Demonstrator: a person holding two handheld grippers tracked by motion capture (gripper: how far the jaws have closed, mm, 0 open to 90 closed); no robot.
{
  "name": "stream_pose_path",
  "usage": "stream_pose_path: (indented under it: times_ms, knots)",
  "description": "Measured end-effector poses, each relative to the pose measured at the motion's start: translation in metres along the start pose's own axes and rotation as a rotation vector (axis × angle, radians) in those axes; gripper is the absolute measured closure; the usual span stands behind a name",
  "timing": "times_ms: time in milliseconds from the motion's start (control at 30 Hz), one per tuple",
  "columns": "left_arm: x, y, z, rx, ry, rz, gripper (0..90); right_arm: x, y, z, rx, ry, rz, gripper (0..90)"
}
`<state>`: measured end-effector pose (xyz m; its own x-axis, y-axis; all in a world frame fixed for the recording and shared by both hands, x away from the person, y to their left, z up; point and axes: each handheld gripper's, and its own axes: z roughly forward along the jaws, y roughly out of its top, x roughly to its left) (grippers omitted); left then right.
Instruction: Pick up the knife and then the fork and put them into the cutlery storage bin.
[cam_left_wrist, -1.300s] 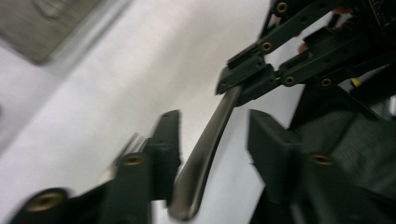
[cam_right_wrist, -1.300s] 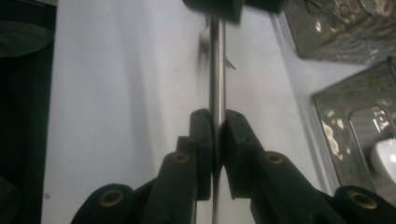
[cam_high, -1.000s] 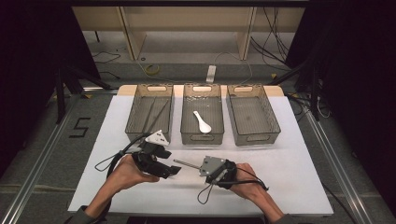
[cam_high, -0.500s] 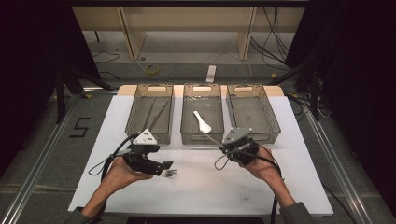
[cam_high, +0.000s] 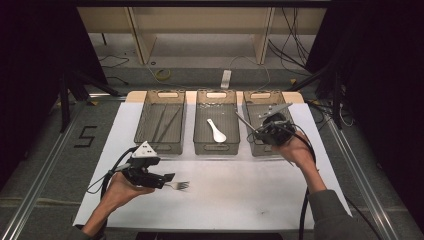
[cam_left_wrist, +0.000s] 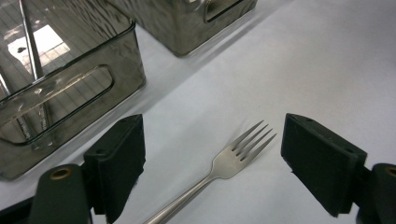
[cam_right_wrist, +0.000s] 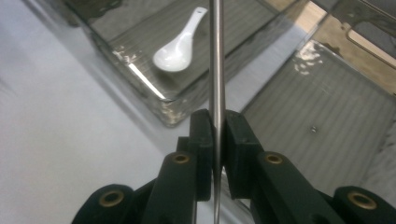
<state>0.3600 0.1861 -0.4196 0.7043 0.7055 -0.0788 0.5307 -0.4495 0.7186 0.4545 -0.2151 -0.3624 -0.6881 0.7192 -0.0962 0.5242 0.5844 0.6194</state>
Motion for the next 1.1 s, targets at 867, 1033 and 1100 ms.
stream_pose_path:
  times_ms: [867,1033,1100]
  knots:
    - [0.001,-0.005,0.005,0.039,-0.009,-0.006,21.2,-0.081,0.036,0.044,0.138,-0.062,0.213,83.4]
    - [0.002,-0.005,0.005,0.035,-0.005,-0.004,21.3,-0.09,0.041,0.051,0.143,-0.076,0.24,83.4]
    - [0.002,-0.005,0.005,0.036,-0.006,-0.002,21.3,-0.091,0.043,0.054,0.147,-0.079,0.246,83.3]
